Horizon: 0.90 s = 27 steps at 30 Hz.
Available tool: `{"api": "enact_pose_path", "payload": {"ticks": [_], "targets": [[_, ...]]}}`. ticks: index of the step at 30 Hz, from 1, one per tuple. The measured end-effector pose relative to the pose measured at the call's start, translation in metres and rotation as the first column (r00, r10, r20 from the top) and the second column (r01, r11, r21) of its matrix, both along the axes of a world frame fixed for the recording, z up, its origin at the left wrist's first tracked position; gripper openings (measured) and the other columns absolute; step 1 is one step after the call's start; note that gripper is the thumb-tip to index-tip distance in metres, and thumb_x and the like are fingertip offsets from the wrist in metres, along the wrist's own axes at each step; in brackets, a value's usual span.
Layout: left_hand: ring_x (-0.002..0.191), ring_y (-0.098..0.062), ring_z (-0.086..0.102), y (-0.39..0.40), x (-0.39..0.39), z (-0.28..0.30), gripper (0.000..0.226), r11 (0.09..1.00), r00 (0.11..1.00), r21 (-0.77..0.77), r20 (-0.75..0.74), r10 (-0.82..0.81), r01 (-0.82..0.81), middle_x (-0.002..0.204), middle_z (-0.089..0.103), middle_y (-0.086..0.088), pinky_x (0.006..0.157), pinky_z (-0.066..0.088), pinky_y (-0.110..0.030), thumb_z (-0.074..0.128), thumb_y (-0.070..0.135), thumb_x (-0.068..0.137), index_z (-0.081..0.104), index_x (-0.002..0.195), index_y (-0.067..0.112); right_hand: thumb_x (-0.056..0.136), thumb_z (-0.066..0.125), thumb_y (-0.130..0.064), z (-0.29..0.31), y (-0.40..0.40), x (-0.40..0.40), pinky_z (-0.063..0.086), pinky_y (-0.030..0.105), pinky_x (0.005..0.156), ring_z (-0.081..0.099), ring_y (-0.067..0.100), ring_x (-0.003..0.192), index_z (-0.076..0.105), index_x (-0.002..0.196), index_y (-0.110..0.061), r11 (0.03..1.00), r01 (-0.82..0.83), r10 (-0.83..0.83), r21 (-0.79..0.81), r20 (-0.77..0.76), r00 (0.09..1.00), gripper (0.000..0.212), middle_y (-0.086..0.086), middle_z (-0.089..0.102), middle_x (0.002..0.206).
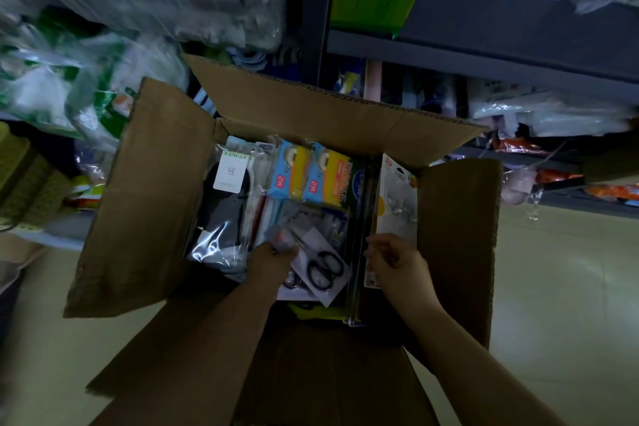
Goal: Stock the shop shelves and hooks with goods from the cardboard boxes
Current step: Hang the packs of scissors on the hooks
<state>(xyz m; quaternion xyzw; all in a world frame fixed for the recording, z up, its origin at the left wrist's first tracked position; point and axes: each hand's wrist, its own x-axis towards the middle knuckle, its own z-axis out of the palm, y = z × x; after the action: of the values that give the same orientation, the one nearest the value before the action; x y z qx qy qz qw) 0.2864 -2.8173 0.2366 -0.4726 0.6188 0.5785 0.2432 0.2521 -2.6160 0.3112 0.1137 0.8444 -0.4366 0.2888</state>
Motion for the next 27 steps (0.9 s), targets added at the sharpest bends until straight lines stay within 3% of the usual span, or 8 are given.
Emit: {"api": "enact_pose_path", "payload": {"ticks": [3, 7, 10, 13, 15, 19, 24, 27], "targets": [[0.106, -0.029, 0.058, -0.017, 0.006, 0.010, 0.033, 0.999, 0.998, -0.009, -0.038, 0.047, -0.047, 0.120, 0.061, -0.014, 0.095, 0.047, -0.044, 0.064, 0.004, 0.088, 0.059, 0.118, -0.007, 0.096, 0.055, -0.021, 0.002, -0.009, -0.002, 0.055, 0.027, 0.065, 0.066, 0.011, 0.083, 0.061, 0.109, -0.025, 0.999, -0.044, 0.044, 0.007, -0.001, 0.999, 0.015, -0.004, 0.068, 0.092], [0.107, -0.030, 0.059, -0.043, 0.018, 0.030, 0.028, 0.994, 0.992, 0.052, -0.078, 0.096, -0.093, 0.115, 0.063, -0.017, 0.097, 0.047, -0.043, 0.062, 0.001, 0.088, 0.060, 0.115, -0.006, 0.096, 0.054, -0.023, 0.007, -0.028, -0.006, 0.051, 0.018, 0.061, 0.064, 0.010, 0.081, 0.060, 0.112, -0.025, 0.992, -0.124, 0.124, 0.007, -0.013, 0.992, 0.018, -0.006, 0.067, 0.093], [0.108, -0.035, 0.061, -0.059, 0.030, 0.045, 0.025, 0.987, 0.984, 0.098, -0.111, 0.140, -0.130, 0.113, 0.066, -0.021, 0.098, 0.047, -0.048, 0.060, 0.001, 0.089, 0.062, 0.114, -0.004, 0.095, 0.054, -0.027, 0.006, -0.052, -0.010, 0.046, 0.016, 0.066, 0.060, 0.011, 0.094, 0.053, 0.126, -0.021, 0.979, -0.205, 0.206, -0.016, 0.123, 0.971, 0.031, -0.001, 0.065, 0.112], [0.101, -0.029, 0.065, -0.066, 0.040, 0.063, 0.023, 0.971, 0.976, 0.193, -0.137, 0.168, -0.140, 0.108, 0.069, -0.016, 0.084, 0.053, -0.040, 0.057, -0.001, 0.089, 0.063, 0.112, 0.001, 0.090, 0.061, -0.037, 0.001, -0.078, -0.010, 0.054, 0.033, 0.083, 0.063, 0.020, 0.103, 0.052, 0.125, -0.013, 0.947, -0.303, 0.320, -0.102, 0.264, 0.910, 0.044, 0.007, 0.065, 0.114], [0.094, -0.023, 0.068, -0.067, 0.046, 0.072, 0.021, 0.959, 0.973, 0.238, -0.131, 0.188, -0.153, 0.103, 0.072, -0.012, 0.077, 0.053, -0.033, 0.057, -0.001, 0.089, 0.065, 0.108, 0.005, 0.085, 0.064, -0.045, 0.002, -0.090, -0.009, 0.053, 0.042, 0.092, 0.065, 0.017, 0.102, 0.060, 0.119, -0.018, 0.930, -0.286, 0.348, -0.231, 0.301, 0.888, 0.044, 0.003, 0.068, 0.113], [0.099, -0.025, 0.067, -0.068, 0.054, 0.082, 0.023, 0.941, 0.972, 0.306, -0.138, 0.192, -0.143, 0.106, 0.071, -0.013, 0.081, 0.052, -0.034, 0.056, 0.000, 0.090, 0.064, 0.111, 0.005, 0.088, 0.066, -0.036, 0.010, -0.102, -0.005, 0.054, 0.032, 0.091, 0.064, 0.015, 0.100, 0.062, 0.115, -0.014, 0.917, -0.200, 0.336, -0.346, 0.398, 0.854, 0.035, 0.000, 0.067, 0.109], [0.074, -0.015, 0.072, -0.069, 0.063, 0.090, 0.019, 0.916, 0.956, 0.356, -0.153, 0.252, -0.185, 0.084, 0.075, -0.004, 0.058, 0.056, -0.024, 0.049, -0.005, 0.092, 0.062, 0.103, 0.004, 0.089, 0.066, -0.029, 0.012, -0.109, 0.009, 0.052, 0.031, 0.094, 0.062, 0.017, 0.107, 0.059, 0.124, -0.013, 0.892, -0.264, 0.406, -0.368, 0.394, 0.825, 0.039, 0.003, 0.064, 0.118], [0.069, -0.018, 0.072, -0.071, 0.062, 0.091, 0.020, 0.885, 0.943, 0.396, -0.116, 0.312, -0.245, 0.078, 0.075, -0.005, 0.055, 0.057, -0.027, 0.047, -0.004, 0.093, 0.061, 0.101, 0.006, 0.085, 0.072, -0.026, 0.008, -0.117, 0.010, 0.052, 0.040, 0.096, 0.064, 0.019, 0.105, 0.064, 0.109, -0.023, 0.905, -0.210, 0.361, -0.371, 0.404, 0.841, 0.026, 0.003, 0.066, 0.113]]}}
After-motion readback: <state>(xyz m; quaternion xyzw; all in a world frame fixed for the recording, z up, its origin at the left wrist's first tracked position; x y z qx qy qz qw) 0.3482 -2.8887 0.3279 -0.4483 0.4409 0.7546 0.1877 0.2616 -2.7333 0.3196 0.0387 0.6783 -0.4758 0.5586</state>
